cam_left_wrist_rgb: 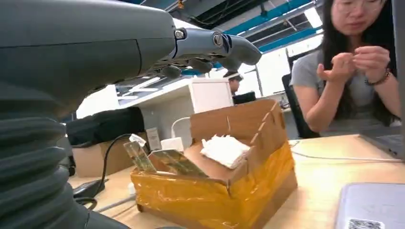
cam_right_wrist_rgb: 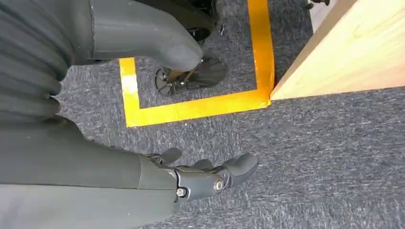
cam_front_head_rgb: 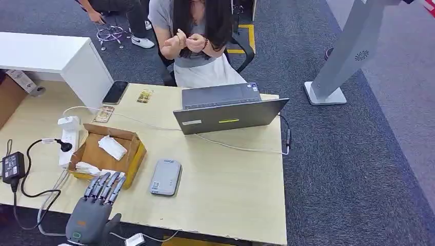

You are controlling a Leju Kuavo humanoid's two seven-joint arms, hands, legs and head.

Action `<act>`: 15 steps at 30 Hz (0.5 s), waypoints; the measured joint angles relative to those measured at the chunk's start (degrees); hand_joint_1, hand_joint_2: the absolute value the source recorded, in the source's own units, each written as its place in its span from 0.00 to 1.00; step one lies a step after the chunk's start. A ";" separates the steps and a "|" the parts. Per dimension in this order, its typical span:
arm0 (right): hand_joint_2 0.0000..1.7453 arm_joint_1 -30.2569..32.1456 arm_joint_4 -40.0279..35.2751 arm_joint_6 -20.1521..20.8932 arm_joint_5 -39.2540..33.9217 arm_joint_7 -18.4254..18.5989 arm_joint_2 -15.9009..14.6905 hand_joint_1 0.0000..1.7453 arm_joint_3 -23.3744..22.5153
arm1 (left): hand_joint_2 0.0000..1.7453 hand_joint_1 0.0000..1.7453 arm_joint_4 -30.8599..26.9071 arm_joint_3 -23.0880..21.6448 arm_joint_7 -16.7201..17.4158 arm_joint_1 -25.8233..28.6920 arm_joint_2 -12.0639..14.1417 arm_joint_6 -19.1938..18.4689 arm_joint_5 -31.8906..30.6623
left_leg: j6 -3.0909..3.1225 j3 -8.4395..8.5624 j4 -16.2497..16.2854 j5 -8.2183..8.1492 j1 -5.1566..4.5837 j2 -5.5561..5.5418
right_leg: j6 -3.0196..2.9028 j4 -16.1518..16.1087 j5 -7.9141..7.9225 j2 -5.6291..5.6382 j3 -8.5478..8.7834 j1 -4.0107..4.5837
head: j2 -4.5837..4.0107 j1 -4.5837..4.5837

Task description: Pass the card to the sensor for recognition and then transmit it.

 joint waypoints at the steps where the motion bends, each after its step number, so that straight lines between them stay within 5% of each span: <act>1: 1.00 -0.02 0.00 0.02 0.46 0.11 0.00 0.00 0.00 | 1.00 0.00 0.71 0.79 -0.57 -0.38 -0.46 0.79 0.20 | 0.00 0.00 0.00 0.00 0.01 0.00 | 0.00 0.00 0.00 0.00 0.00 0.00 | 0.00 0.04; 8: 1.00 -0.19 0.00 1.20 2.36 0.74 0.00 0.00 0.02 | 1.00 0.00 10.46 6.02 -7.89 -7.96 -4.86 5.29 1.62 | 0.02 0.00 0.01 0.03 -0.01 -0.18 | 0.00 0.00 0.01 -0.21 0.06 0.00 | 0.00 0.02; 15: 1.00 -0.18 0.00 1.44 3.17 0.81 0.00 0.00 0.02 | 1.00 0.00 16.48 6.80 -8.94 -12.73 -8.23 5.66 1.40 | 0.02 -0.01 0.02 0.03 -0.01 -0.17 | 0.02 0.00 0.03 -0.19 0.04 -0.01 | 0.00 0.02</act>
